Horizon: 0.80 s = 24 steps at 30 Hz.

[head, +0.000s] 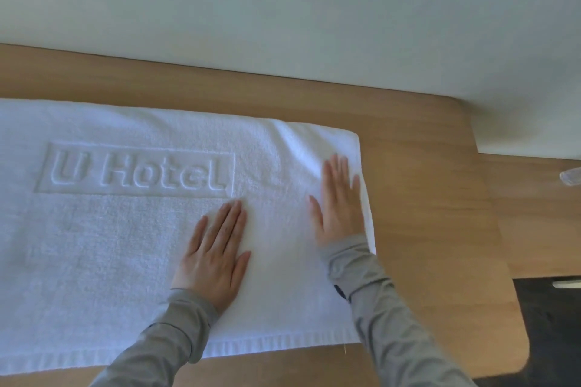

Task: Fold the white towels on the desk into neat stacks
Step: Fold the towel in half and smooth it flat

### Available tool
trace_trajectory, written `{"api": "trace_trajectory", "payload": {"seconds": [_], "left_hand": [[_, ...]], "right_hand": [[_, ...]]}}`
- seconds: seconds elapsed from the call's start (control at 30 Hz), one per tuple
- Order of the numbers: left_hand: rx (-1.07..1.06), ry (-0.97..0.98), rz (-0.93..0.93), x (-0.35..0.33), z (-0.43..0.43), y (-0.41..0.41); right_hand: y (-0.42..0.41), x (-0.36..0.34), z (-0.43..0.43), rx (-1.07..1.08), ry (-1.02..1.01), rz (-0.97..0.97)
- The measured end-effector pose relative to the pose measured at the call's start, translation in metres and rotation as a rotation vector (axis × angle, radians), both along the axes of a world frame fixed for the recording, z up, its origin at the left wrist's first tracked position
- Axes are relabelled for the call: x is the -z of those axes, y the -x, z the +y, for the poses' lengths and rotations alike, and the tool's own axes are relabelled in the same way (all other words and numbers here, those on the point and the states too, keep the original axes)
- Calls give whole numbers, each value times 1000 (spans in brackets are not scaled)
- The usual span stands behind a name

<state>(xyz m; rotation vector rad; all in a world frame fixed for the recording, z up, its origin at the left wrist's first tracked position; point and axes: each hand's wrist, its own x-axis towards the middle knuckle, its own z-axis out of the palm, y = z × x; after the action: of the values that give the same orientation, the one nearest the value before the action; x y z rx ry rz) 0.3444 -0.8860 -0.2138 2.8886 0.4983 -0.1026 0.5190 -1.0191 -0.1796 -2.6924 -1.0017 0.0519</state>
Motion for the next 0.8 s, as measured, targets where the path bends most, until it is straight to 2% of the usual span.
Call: {"api": "trace_trajectory", "payload": {"seconds": [0.03, 0.1, 0.13, 0.2, 0.33, 0.5, 0.53, 0.6, 0.67, 0.73, 0.8], "left_hand": [[5, -3, 4, 0, 0, 0], [20, -13, 11, 1, 0, 0], [23, -18, 13, 1, 1, 1], [15, -10, -2, 2, 2, 1], [3, -5, -30, 2, 2, 1], [-1, -12, -20, 3, 2, 2], [0, -10, -18, 3, 2, 2], [0, -10, -20, 3, 2, 2], [1, -16, -22, 3, 2, 2], [1, -18, -26, 2, 2, 2], [0, -17, -30, 2, 1, 2]], "right_hand": [[7, 0, 27, -164, -23, -11], [26, 8, 74, -471, 63, -4], [28, 14, 87, -561, 130, 5], [4, 29, 91, -586, 251, 0], [-87, 44, 48, -323, 300, -37], [-139, 42, 23, -56, 286, 138], [-141, 40, 23, 10, 234, 184], [-144, 32, 23, 271, -97, 284], [-147, 23, 21, 574, -396, 302], [-154, 15, 22, 754, -451, 401], [-162, 13, 26, 763, -435, 562]]}}
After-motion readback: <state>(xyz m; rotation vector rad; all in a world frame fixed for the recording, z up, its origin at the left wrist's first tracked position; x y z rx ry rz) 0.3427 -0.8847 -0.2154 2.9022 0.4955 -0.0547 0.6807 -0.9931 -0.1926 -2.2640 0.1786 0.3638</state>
